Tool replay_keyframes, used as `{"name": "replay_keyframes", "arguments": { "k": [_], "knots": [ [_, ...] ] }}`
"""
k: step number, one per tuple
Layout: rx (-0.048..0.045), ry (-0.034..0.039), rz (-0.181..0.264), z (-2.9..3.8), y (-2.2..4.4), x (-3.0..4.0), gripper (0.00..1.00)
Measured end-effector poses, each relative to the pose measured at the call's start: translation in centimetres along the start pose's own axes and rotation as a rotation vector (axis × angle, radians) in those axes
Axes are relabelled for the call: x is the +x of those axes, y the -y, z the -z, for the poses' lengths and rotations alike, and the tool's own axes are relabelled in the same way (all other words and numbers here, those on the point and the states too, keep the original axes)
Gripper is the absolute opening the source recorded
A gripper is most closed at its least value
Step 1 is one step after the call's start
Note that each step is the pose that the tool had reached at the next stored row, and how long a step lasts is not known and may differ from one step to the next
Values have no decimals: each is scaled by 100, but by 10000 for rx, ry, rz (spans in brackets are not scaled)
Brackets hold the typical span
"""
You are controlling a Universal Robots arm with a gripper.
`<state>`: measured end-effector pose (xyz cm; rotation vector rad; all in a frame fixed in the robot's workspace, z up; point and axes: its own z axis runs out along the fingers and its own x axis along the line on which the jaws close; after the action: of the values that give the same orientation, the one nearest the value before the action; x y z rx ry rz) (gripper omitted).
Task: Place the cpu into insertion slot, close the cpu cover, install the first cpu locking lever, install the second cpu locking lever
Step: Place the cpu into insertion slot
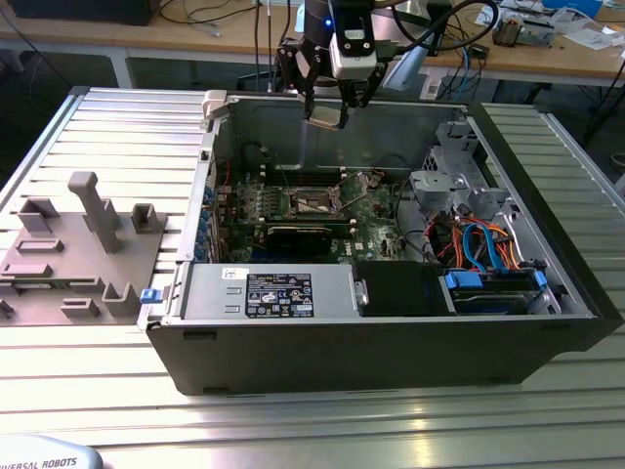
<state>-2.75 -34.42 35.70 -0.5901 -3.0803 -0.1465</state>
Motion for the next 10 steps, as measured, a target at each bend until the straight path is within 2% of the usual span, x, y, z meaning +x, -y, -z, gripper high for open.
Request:
{"name": "replay_keyframes", "arguments": {
  "k": [10],
  "knots": [
    [-1,6,-64,0,0,0,54]
  ]
}}
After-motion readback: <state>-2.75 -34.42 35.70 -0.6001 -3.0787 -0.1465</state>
